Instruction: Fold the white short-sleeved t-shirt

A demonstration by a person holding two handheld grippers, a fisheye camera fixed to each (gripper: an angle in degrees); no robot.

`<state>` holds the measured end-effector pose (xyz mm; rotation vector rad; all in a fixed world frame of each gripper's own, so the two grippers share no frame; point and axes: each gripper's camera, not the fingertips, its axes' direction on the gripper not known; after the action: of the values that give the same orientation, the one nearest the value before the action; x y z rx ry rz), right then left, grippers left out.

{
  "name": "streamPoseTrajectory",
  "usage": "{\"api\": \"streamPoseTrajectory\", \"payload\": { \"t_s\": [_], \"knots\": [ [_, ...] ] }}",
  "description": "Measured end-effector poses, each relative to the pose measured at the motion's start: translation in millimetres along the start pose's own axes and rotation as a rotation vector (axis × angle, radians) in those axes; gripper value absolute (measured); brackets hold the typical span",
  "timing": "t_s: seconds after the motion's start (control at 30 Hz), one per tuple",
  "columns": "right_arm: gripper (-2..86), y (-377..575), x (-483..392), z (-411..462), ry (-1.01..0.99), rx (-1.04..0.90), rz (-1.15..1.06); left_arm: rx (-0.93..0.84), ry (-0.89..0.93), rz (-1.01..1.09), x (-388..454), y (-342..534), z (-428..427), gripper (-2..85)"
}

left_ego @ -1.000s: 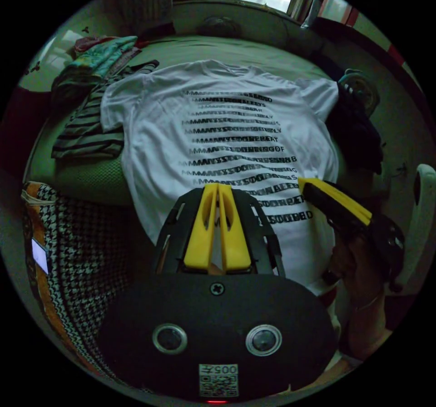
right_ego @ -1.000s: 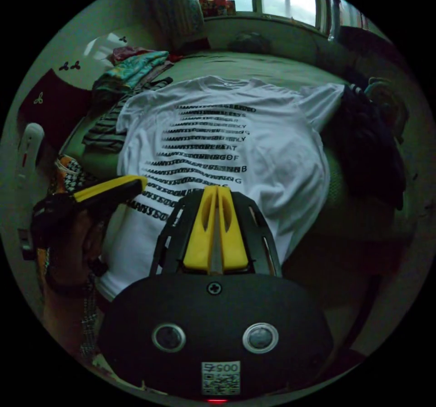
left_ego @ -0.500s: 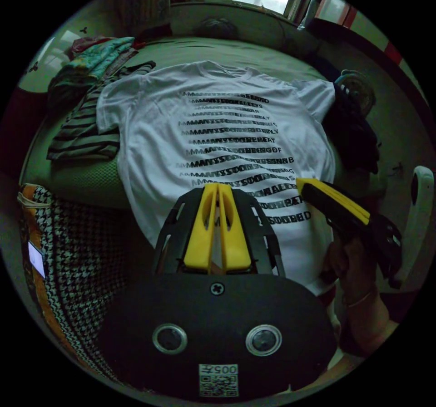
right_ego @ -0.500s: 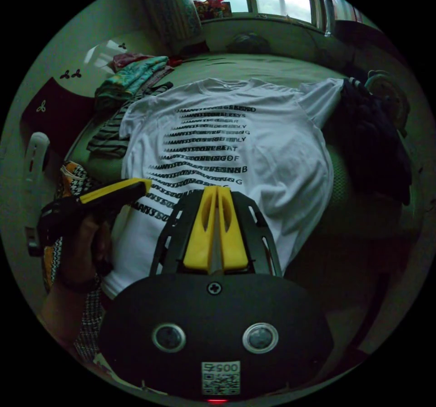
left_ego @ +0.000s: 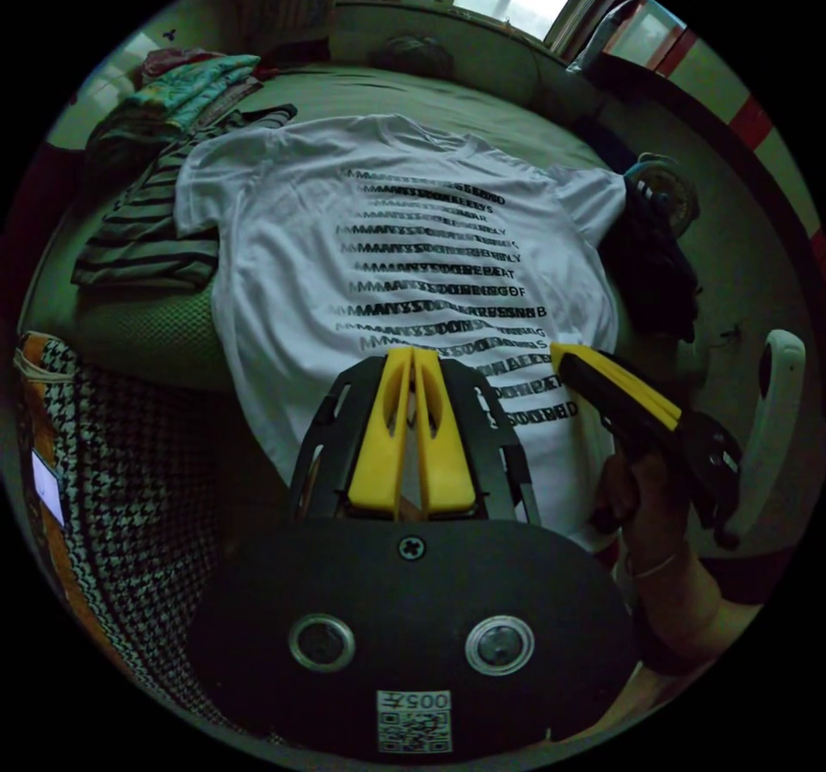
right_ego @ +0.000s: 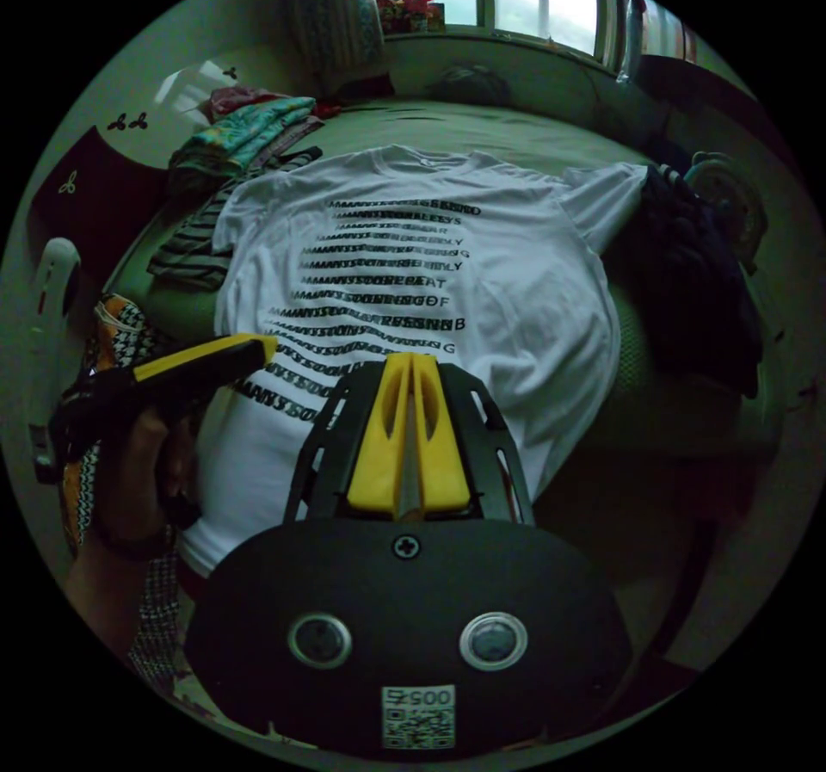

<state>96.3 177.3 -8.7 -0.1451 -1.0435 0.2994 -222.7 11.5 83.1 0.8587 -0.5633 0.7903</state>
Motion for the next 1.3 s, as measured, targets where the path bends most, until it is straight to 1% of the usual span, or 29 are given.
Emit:
{"api": "streamPoseTrajectory", "payload": {
  "t_s": [0.23, 1.3],
  "knots": [
    [-1.0, 9, -19, 4, 0.057, -0.003, -0.029, -0.001, -0.002, 0.000, 12, 10, 2, -0.6],
    [-1.0, 34, -37, 7, 0.024, -0.001, -0.009, -0.001, -0.041, 0.002, 35, 39, 1, -0.6]
  ]
}}
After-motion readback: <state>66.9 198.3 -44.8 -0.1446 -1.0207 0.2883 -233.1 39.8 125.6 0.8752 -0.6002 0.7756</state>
